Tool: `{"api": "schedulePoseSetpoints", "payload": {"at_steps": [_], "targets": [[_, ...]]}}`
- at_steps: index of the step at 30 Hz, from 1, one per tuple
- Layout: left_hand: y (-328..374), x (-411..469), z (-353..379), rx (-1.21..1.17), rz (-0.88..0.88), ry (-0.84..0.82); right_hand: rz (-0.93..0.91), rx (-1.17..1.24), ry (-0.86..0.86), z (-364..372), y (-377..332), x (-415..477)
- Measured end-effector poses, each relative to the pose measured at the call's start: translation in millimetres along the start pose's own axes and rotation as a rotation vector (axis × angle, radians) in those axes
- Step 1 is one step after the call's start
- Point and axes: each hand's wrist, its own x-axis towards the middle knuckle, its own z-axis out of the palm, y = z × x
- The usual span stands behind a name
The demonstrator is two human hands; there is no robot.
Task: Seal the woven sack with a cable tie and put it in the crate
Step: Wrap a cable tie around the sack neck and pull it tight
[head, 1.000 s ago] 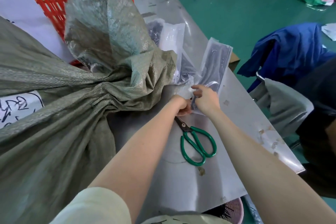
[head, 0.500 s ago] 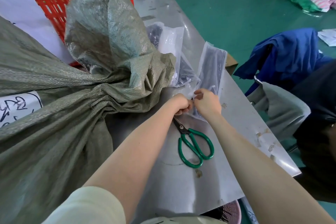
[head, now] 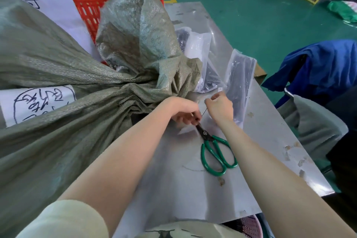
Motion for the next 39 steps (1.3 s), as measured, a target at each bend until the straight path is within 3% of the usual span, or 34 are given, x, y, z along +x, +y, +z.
{"api": "schedulePoseSetpoints", "payload": {"at_steps": [7, 10, 13, 15, 19, 23, 26, 29, 32, 34, 37, 39], "targets": [[-41.6, -28.8, -2.9, 0.420, -0.084, -0.136, 0.240, 0.318, 0.064, 35.4, -15.2, -10.4], [-54.2, -29.3, -4.3, 0.276, -0.089, -0.062, 0.232, 0.326, -0.021, 51.3, -23.8, -18.8], [-59.1, -27.0, -4.2, 0.028, 0.029, 0.122, 0.216, 0.291, -0.051, 60.5, -35.3, -32.4], [-63.7, -28.0, -4.4, -0.007, 0.099, 0.201, 0.224, 0.308, -0.070, 66.2, -37.3, -37.9], [-70.3, -45.3, -5.9, -0.043, 0.060, 0.138, 0.260, 0.392, -0.166, 71.5, -31.1, -39.2], [-76.1, -66.8, -4.8, 0.116, -0.010, -0.004, 0.376, 0.561, -0.096, 60.1, -22.6, -30.9], [-75.6, -71.0, -3.4, 0.195, -0.077, 0.031, 0.381, 0.532, -0.100, 53.3, -23.8, -31.0], [-69.3, -72.6, -5.0, 0.189, 0.011, 0.220, 0.273, 0.341, -0.241, 59.7, -27.7, -43.9], [-60.6, -76.6, -9.6, 0.190, 0.096, 0.366, 0.201, 0.307, -0.385, 68.5, -33.4, -60.0], [-59.1, -80.7, -13.3, 0.336, 0.061, 0.464, 0.175, 0.253, -0.471, 75.2, -35.2, -66.9], [-62.1, -87.1, -12.3, 0.580, -0.065, 0.475, 0.174, 0.160, -0.543, 79.8, -31.8, -66.4], [-66.4, -84.4, -10.6, 0.635, -0.043, 0.540, 0.200, 0.056, -0.645, 77.2, -31.2, -65.7]]}}
